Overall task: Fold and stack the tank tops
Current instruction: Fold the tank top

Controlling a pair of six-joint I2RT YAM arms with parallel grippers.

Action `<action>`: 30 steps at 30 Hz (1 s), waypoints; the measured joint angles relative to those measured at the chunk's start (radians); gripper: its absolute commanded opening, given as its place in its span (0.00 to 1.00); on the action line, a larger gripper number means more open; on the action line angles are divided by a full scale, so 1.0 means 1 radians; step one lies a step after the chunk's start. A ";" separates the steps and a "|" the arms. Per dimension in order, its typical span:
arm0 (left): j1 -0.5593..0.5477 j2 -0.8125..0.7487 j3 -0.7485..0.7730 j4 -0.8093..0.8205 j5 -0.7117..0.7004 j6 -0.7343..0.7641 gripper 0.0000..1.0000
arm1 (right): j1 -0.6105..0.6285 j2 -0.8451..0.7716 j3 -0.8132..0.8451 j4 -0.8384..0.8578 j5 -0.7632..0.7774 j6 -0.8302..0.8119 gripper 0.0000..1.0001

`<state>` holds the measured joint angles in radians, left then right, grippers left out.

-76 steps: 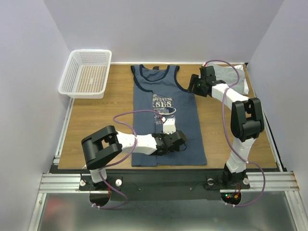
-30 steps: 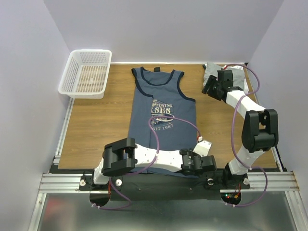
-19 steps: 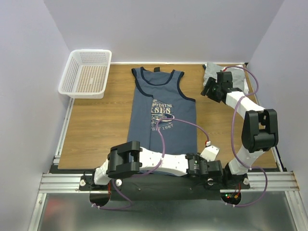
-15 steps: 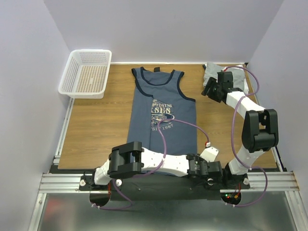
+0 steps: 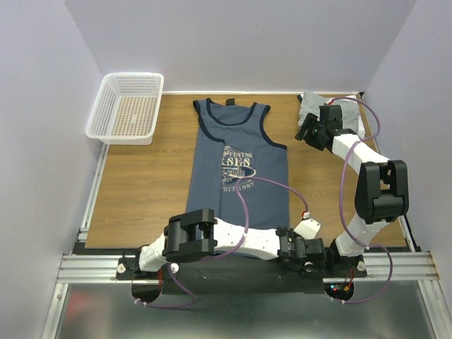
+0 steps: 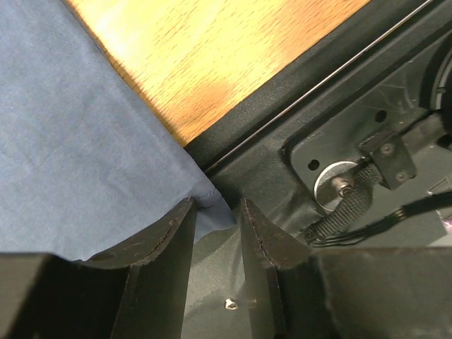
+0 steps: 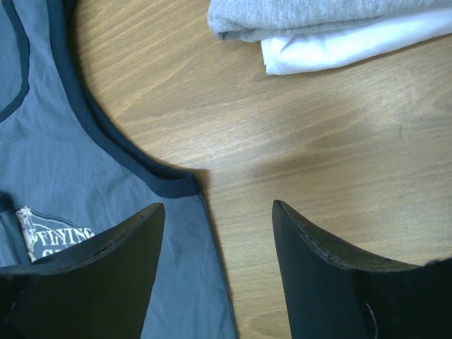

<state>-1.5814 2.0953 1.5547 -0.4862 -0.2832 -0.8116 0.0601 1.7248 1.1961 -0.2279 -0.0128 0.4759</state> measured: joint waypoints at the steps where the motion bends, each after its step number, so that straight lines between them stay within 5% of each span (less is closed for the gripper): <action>1: 0.000 0.001 0.000 0.000 0.001 0.001 0.38 | 0.000 0.000 0.000 0.000 -0.003 0.000 0.68; 4: 0.000 0.001 0.000 0.003 0.002 0.003 0.30 | 0.000 0.000 0.000 0.000 -0.008 0.001 0.68; 9: 0.000 0.001 0.000 0.005 -0.006 0.001 0.00 | 0.000 0.000 0.000 0.000 -0.020 0.003 0.68; 17: 0.000 -0.056 -0.061 0.033 -0.042 -0.021 0.00 | 0.000 0.000 0.000 0.000 -0.056 -0.001 0.68; 22: 0.005 -0.224 -0.203 0.087 -0.057 -0.055 0.00 | 0.000 0.011 0.000 0.005 -0.093 -0.008 0.67; 30: 0.026 -0.365 -0.343 0.163 -0.051 -0.099 0.00 | 0.007 0.075 0.001 0.032 -0.130 -0.020 0.49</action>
<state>-1.5551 1.7298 1.2114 -0.3229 -0.3340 -0.9108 0.0673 1.8000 1.1969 -0.1963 -0.1425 0.4557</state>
